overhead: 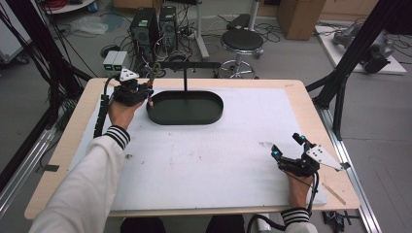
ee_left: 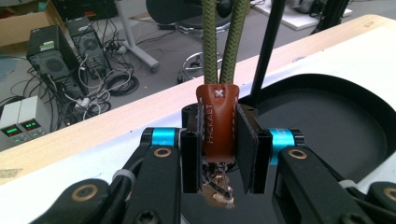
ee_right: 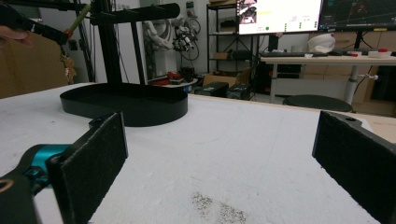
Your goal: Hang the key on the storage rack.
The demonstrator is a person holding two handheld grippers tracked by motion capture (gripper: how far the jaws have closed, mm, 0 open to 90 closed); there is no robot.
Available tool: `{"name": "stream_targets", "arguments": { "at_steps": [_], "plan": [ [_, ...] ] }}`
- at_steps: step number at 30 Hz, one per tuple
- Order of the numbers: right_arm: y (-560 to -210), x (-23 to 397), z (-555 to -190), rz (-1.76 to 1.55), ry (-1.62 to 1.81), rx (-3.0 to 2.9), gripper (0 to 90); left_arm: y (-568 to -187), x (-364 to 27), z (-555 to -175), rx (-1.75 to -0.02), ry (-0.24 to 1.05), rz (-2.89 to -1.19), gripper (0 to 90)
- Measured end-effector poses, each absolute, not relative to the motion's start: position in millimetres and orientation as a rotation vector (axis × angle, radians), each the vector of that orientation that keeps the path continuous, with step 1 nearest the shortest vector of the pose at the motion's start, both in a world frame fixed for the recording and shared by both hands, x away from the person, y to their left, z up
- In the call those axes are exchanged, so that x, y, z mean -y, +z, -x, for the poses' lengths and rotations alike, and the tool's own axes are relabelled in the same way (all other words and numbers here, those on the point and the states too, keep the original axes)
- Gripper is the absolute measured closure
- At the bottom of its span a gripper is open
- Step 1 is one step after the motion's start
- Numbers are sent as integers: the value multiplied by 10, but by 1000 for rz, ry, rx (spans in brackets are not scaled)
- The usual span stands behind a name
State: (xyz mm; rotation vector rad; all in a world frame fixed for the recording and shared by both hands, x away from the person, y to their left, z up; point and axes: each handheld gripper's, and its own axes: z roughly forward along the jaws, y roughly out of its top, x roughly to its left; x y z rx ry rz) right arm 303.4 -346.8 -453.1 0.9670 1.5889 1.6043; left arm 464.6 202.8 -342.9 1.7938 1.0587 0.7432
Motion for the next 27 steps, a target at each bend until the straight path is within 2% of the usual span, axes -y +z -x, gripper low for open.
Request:
{"name": "stream_targets", "arguments": {
  "at_steps": [27],
  "plan": [
    [-4531,3467,-3033,-973,1611,-1587,23,-3538,-2006,-4894,-1144,771,-1822,728]
  ]
}}
